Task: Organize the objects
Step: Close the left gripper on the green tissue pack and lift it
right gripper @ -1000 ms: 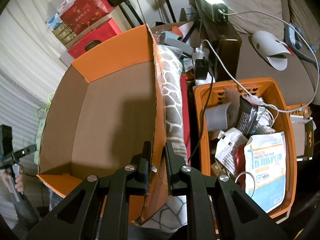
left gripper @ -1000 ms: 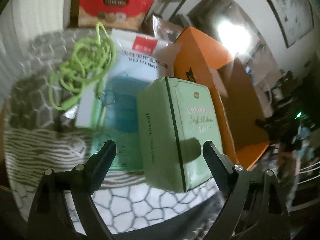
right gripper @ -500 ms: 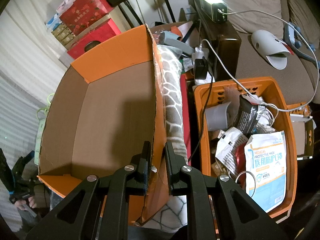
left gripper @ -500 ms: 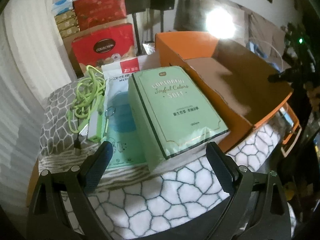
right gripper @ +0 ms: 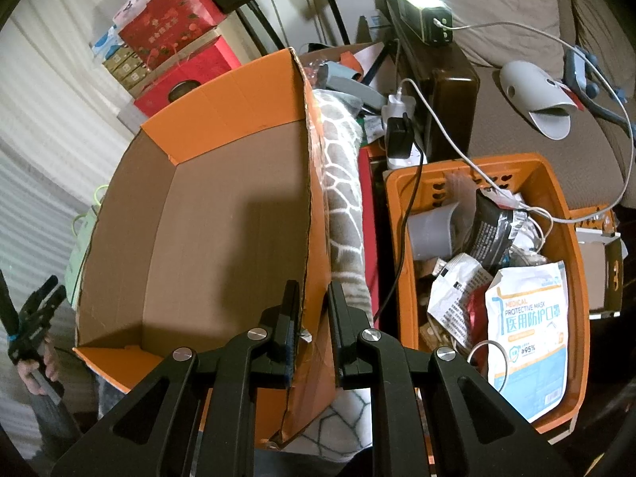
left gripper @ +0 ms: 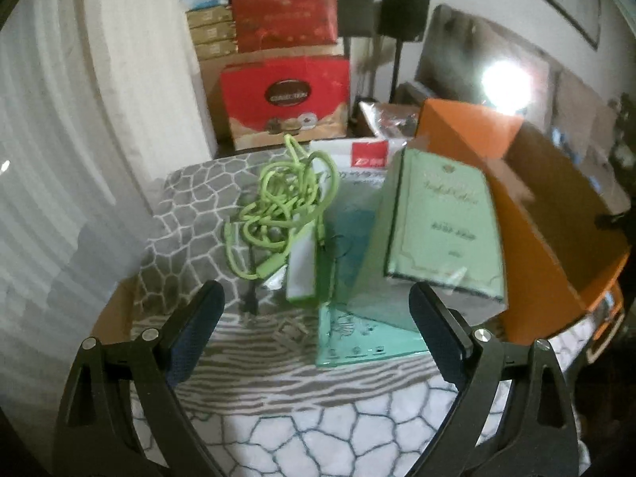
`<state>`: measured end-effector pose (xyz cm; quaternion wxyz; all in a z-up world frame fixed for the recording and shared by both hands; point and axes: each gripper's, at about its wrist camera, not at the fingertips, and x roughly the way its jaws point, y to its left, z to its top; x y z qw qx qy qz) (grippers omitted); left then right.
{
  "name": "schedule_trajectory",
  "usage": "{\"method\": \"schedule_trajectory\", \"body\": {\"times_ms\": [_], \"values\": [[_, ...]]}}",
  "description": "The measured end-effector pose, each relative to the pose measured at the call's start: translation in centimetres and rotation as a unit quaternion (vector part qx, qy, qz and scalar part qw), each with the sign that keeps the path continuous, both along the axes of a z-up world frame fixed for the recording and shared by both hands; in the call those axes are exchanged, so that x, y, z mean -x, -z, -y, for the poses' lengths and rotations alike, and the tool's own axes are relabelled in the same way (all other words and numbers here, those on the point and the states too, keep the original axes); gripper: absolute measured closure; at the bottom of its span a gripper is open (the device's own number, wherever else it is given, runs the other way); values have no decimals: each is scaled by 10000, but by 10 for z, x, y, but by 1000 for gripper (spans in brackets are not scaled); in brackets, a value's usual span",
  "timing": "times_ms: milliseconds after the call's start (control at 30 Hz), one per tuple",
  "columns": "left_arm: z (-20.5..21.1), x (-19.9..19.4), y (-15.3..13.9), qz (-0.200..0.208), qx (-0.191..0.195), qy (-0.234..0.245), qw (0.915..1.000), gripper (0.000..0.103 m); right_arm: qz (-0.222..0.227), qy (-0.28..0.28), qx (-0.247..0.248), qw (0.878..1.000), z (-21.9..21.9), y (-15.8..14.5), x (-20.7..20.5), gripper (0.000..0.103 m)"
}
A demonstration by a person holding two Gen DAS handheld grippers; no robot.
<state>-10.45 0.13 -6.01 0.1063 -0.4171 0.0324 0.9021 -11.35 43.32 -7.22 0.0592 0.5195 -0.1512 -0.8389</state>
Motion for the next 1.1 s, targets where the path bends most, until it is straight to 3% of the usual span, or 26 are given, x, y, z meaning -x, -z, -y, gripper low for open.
{"method": "schedule_trajectory", "body": {"times_ms": [200, 467, 767, 900, 1100], "values": [[-29, -15, -11, -185, 35, 599, 9980, 3, 14, -6, -29, 10000, 1, 0, 0, 90], [-75, -1, -17, -96, 364, 981, 9945, 2, 22, 0, -44, 10000, 2, 1, 1, 90], [-83, 30, 8, 485, 521, 682, 9951, 2, 24, 3, -41, 10000, 2, 0, 1, 90], [-78, 41, 14, 868, 115, 747, 9934, 13, 25, 7, -40, 10000, 2, 1, 1, 90], [-71, 42, 8, 935, -46, 539, 9941, 23, 23, 4, -41, 10000, 2, 1, 1, 90]]}}
